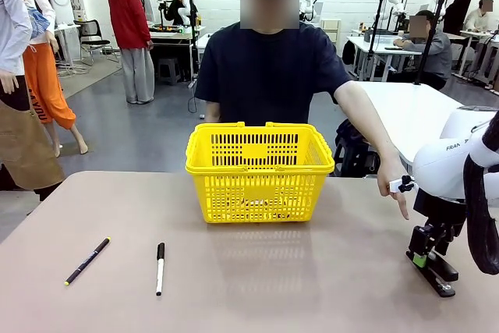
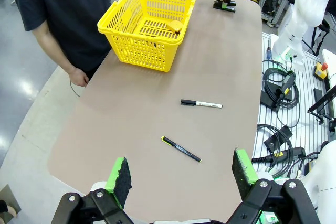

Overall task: Place the items the person wants into the basket.
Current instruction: Pick up the item the person points to and place it in the Market Basket.

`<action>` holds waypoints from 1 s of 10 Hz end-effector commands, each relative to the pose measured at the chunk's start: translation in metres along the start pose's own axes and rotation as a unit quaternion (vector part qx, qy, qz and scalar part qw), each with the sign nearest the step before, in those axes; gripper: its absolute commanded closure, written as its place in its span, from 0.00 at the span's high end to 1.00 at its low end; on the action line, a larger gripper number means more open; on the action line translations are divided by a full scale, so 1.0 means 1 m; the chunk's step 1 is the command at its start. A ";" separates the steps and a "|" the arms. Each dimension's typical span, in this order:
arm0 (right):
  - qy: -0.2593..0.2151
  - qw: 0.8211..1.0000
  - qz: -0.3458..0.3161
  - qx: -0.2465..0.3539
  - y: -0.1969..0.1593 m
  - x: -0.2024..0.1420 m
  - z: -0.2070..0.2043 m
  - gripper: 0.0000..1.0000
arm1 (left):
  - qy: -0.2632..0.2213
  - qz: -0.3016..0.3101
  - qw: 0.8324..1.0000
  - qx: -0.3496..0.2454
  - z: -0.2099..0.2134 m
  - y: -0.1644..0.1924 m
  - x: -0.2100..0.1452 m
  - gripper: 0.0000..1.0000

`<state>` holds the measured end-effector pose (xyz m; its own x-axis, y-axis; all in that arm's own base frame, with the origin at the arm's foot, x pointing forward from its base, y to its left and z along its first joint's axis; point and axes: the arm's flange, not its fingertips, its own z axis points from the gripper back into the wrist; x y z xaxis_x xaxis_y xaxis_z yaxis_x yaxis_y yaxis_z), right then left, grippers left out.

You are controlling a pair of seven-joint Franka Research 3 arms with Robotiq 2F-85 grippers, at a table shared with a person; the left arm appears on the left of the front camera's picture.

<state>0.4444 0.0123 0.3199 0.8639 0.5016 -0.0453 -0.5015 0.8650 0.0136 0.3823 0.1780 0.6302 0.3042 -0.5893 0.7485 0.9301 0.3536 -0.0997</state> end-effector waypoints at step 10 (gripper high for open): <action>-0.010 0.999 0.042 0.018 0.050 -0.022 0.067 0.13 | -0.011 -0.010 1.000 -0.001 0.000 -0.001 0.000 1.00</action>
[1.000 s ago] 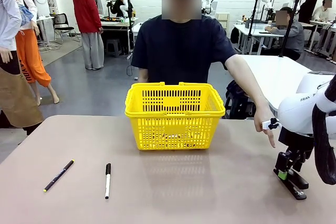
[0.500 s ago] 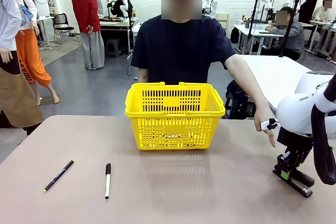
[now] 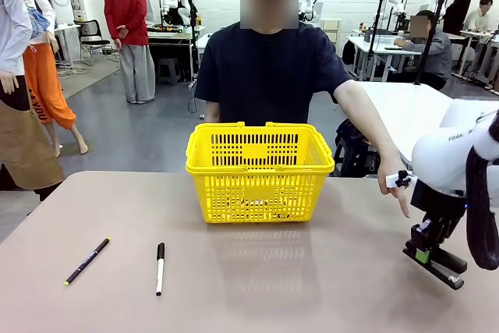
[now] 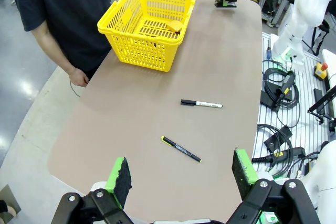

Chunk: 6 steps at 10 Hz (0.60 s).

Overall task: Place the items the person wants into the basket.
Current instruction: Pick up the item the person points to and place it in the Market Basket.

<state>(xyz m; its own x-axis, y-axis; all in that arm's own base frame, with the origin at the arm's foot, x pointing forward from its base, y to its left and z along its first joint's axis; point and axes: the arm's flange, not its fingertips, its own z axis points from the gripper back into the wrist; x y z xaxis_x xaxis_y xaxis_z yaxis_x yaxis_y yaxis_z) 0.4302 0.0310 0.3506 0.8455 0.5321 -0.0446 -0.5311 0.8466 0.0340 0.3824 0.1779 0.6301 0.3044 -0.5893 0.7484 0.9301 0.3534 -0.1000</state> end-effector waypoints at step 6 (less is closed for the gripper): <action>-0.017 0.998 0.055 -0.021 0.132 0.011 0.212 0.13 | -0.011 -0.010 1.000 -0.001 0.001 -0.001 0.000 1.00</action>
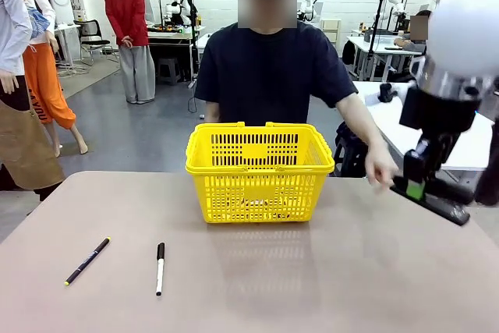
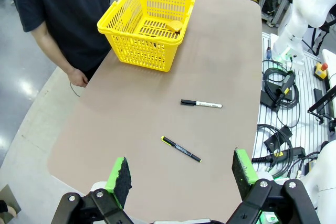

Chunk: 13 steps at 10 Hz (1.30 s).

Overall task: Place the items the person wants into the basket.
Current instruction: Pick up the item the person points to and place it in the Market Basket.

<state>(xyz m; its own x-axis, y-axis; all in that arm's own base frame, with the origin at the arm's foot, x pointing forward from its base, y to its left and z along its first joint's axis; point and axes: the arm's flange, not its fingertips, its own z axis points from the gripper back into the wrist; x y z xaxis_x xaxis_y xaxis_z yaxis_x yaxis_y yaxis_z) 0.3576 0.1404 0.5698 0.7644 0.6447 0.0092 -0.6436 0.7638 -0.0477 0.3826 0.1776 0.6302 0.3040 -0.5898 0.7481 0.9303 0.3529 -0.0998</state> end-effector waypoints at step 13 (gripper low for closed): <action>-0.032 0.945 0.307 -0.106 0.042 0.191 0.075 0.32 | -0.011 -0.009 1.000 -0.001 0.001 -0.001 0.000 1.00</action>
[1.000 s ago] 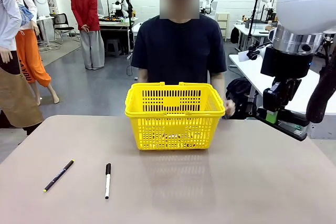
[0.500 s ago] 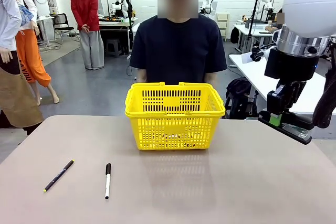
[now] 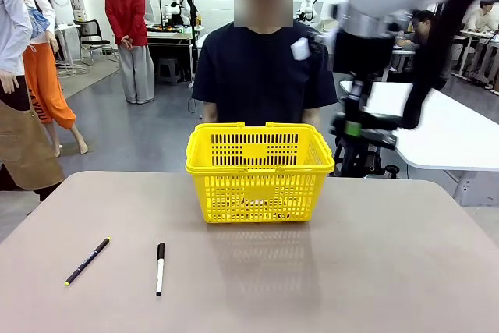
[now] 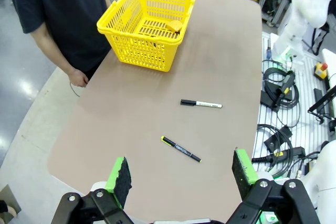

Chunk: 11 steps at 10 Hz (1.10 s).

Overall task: Place the items the person wants into the basket.
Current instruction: Pick up the item the person points to and place it in the Market Basket.

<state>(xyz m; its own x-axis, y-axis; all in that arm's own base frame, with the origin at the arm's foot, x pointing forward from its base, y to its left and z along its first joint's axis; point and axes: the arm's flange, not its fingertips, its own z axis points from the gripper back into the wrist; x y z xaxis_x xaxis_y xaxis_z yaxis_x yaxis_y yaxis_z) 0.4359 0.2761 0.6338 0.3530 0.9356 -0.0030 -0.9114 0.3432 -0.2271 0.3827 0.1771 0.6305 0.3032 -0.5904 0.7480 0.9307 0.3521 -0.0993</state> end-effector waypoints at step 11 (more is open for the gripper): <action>-0.069 0.965 0.248 0.050 -0.092 0.182 -0.181 0.32 | -0.011 -0.009 1.000 -0.001 0.001 -0.001 -0.001 1.00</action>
<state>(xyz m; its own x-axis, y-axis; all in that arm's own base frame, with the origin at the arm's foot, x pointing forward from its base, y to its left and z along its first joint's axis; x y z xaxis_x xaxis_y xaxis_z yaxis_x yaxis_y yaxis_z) 0.6100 0.3947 0.4719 -0.1326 0.9910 0.0188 -0.9798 -0.1282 -0.1532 0.3828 0.1773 0.6304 0.3038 -0.5905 0.7477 0.9305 0.3524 -0.0998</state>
